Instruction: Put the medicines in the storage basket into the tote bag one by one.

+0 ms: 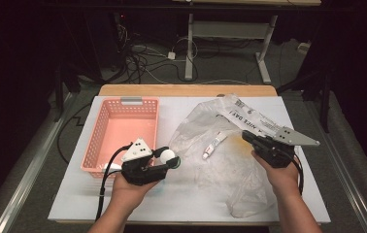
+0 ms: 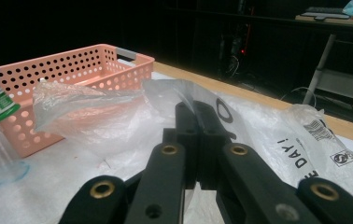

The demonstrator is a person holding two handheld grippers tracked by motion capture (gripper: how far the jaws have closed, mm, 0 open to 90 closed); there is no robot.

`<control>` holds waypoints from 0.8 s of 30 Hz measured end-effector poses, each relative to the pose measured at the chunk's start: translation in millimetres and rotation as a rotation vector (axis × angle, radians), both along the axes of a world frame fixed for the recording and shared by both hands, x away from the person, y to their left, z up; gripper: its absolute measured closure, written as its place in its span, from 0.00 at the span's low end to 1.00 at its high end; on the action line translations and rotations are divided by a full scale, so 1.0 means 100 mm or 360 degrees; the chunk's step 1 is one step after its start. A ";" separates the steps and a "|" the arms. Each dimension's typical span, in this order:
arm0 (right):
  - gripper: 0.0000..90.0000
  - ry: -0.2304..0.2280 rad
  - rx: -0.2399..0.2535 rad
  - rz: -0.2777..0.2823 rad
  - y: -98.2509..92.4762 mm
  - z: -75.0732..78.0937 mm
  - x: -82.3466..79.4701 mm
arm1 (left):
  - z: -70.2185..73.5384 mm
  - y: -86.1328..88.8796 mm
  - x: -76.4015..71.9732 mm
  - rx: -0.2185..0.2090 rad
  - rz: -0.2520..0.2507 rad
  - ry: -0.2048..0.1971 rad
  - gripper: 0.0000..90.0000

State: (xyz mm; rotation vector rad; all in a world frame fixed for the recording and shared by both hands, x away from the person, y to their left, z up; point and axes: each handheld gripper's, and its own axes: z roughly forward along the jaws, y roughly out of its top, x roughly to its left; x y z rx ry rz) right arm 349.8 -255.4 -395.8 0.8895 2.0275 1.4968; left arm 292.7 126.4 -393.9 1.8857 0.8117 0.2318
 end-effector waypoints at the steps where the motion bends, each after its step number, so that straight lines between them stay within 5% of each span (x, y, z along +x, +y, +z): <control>1: 1.00 -0.0001 -0.0002 0.0001 0.00 0.00 0.00 | 0.00 -0.02 -0.01 0.0001 -0.0009 -0.0003 0.54; 13: 1.00 0.0003 -0.0017 0.0008 0.03 -0.02 0.00 | -0.10 -0.30 -0.01 0.0018 -0.0083 0.0002 0.54; 24: 1.00 -0.0004 -0.0016 0.0013 0.04 -0.01 0.00 | -0.15 -0.73 0.14 0.0051 -0.0144 -0.0007 0.54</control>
